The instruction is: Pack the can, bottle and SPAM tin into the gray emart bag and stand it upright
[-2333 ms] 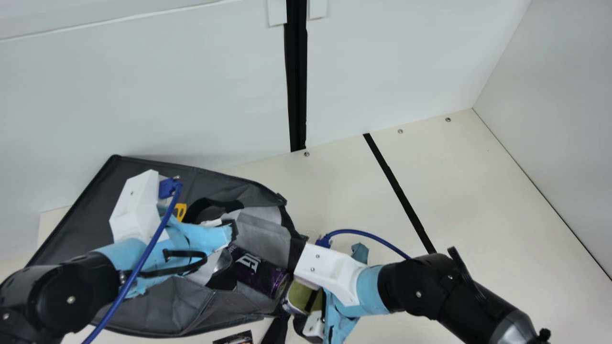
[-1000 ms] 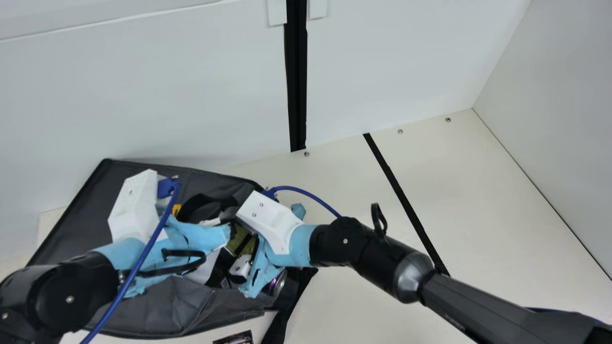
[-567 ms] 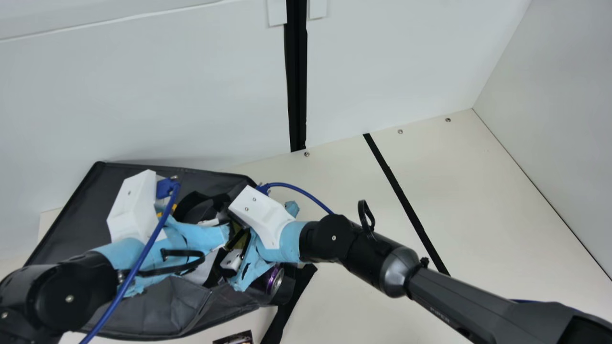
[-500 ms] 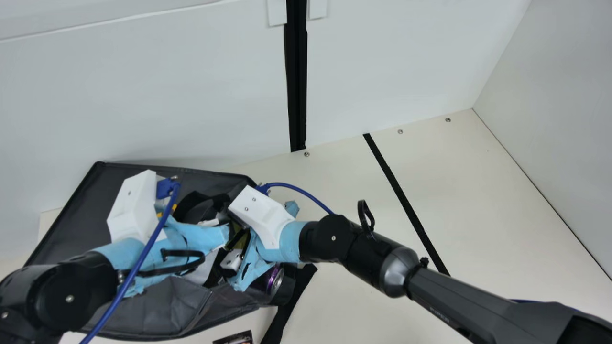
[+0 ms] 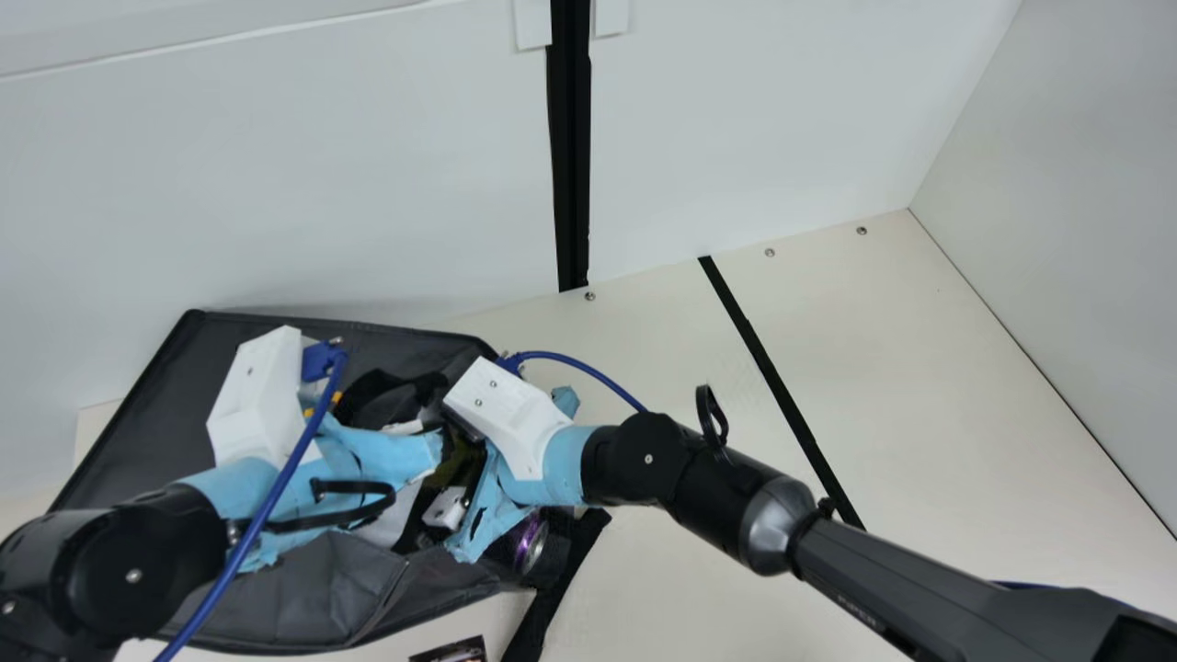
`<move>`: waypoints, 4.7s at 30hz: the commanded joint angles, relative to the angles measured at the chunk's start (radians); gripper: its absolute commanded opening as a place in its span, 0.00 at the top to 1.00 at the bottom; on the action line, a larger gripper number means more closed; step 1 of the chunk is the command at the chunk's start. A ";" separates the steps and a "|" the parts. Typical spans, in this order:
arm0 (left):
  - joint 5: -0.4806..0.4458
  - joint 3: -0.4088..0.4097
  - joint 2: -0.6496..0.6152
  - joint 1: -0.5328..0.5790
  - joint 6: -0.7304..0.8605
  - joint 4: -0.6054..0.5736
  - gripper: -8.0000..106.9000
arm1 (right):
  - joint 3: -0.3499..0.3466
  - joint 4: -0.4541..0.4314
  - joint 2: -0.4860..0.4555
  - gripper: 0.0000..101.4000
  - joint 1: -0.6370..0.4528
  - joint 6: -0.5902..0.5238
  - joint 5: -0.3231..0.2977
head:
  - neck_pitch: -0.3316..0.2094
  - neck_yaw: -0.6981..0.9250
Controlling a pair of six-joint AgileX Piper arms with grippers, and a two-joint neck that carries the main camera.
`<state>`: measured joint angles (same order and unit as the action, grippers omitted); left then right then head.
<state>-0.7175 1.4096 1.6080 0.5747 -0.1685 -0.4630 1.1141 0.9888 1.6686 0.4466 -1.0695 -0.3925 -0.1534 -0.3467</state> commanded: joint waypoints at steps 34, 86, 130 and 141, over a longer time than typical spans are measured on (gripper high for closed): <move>0.000 0.000 0.000 0.000 0.000 0.000 1.00 | -0.130 0.019 -0.187 0.06 -0.121 -0.061 -0.127 | -0.021 -0.002; 0.000 0.000 0.000 0.000 0.000 0.000 1.00 | -0.256 -0.463 -0.662 0.06 -0.663 0.344 -0.355 | -0.021 -0.002; 0.000 0.000 0.000 0.000 0.000 0.000 1.00 | -0.046 -1.060 -0.811 0.06 -0.920 0.911 -0.668 | -0.021 -0.002; 0.000 0.000 0.000 0.000 0.000 0.000 1.00 | 0.054 -1.117 -0.835 0.06 -0.905 0.986 -0.800 | -0.021 -0.002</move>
<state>-0.7175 1.4096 1.6080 0.5747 -0.1685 -0.4630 1.1588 -0.1207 0.8356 -0.4626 -0.0897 -1.1754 -0.1534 -0.3467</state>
